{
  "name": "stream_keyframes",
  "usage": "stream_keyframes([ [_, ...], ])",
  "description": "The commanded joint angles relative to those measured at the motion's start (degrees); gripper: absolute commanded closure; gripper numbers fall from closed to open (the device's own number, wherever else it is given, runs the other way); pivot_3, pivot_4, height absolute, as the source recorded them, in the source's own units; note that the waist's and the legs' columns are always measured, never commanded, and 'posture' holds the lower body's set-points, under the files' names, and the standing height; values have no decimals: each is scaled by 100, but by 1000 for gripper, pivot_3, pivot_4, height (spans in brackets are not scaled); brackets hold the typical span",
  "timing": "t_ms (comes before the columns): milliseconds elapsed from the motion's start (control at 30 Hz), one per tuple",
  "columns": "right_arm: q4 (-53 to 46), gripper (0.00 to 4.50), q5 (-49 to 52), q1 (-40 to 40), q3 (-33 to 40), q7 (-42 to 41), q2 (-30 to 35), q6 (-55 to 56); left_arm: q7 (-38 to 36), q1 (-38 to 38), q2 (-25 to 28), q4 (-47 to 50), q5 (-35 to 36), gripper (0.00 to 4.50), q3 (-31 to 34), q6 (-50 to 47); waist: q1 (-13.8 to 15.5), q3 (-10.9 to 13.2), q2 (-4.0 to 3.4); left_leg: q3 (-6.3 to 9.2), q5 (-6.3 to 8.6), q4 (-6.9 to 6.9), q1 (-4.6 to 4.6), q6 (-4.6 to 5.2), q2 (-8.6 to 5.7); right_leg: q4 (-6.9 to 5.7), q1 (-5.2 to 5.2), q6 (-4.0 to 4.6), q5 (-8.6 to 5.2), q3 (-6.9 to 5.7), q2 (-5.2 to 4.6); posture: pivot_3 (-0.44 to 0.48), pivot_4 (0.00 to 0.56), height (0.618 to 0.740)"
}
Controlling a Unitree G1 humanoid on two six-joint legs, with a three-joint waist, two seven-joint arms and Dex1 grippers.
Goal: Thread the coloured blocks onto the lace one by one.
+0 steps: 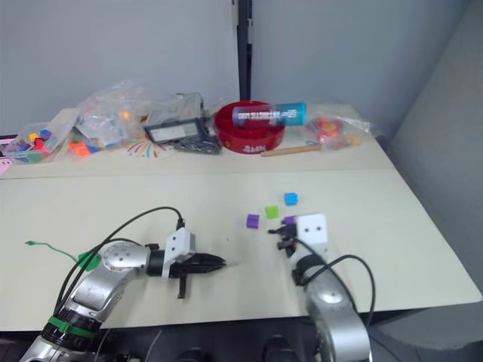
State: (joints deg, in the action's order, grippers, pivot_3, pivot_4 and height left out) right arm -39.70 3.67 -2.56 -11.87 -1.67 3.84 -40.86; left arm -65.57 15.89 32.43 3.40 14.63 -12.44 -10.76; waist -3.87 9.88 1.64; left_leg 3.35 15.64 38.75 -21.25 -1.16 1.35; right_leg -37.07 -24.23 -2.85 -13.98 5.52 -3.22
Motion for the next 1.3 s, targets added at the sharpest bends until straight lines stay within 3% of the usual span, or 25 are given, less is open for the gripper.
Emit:
stream_keyframes([
  [33,52,3312,-122,-250,-413,45,7,-27,-42,102,3,51,68,4500,59,81,1,0,0,0,0,0,1,0,0,0,0,0,0,0,0,0,150,740],
  [400,977,3312,49,-625,-487,-252,3,277,-72,132,91,9,57,4500,122,85,13,-12,19,-3,0,1,7,0,-2,7,9,-4,-3,1,-3,0,150,740],
  [467,933,2247,104,-633,-390,-304,-21,437,-66,127,105,13,68,4500,127,83,11,-12,20,-2,0,0,7,0,2,7,9,-4,-3,0,2,0,150,740],
  [700,99,26,750,-242,179,-1395,744,568,-27,96,126,53,86,4500,146,62,31,-9,17,-3,0,2,1,0,-1,9,7,-4,-3,0,-2,0,150,740],
  [867,-9,26,1704,437,732,-2856,1976,257,32,90,130,105,104,4500,172,15,21,-9,18,-1,0,2,2,0,-2,8,9,-5,-3,-1,0,0,150,740],
  [1033,967,26,2965,1342,870,-5414,3344,195,55,93,169,196,116,4500,183,-73,32,-8,19,-2,0,2,2,1,-3,13,14,-5,-3,0,-1,0,150,740],
  [1100,1662,26,2943,1828,765,-5999,3576,424,57,95,182,220,119,4500,186,-98,28,-7,20,-3,0,4,4,1,-3,17,18,-5,-3,0,-1,0,150,740],
  [1300,3954,26,1605,3068,-207,-7421,3742,2404,94,-2,253,404,134,4500,251,-180,21,-7,20,-4,1,2,4,2,-2,16,12,-5,-2,-1,-1,0,150,740],
])
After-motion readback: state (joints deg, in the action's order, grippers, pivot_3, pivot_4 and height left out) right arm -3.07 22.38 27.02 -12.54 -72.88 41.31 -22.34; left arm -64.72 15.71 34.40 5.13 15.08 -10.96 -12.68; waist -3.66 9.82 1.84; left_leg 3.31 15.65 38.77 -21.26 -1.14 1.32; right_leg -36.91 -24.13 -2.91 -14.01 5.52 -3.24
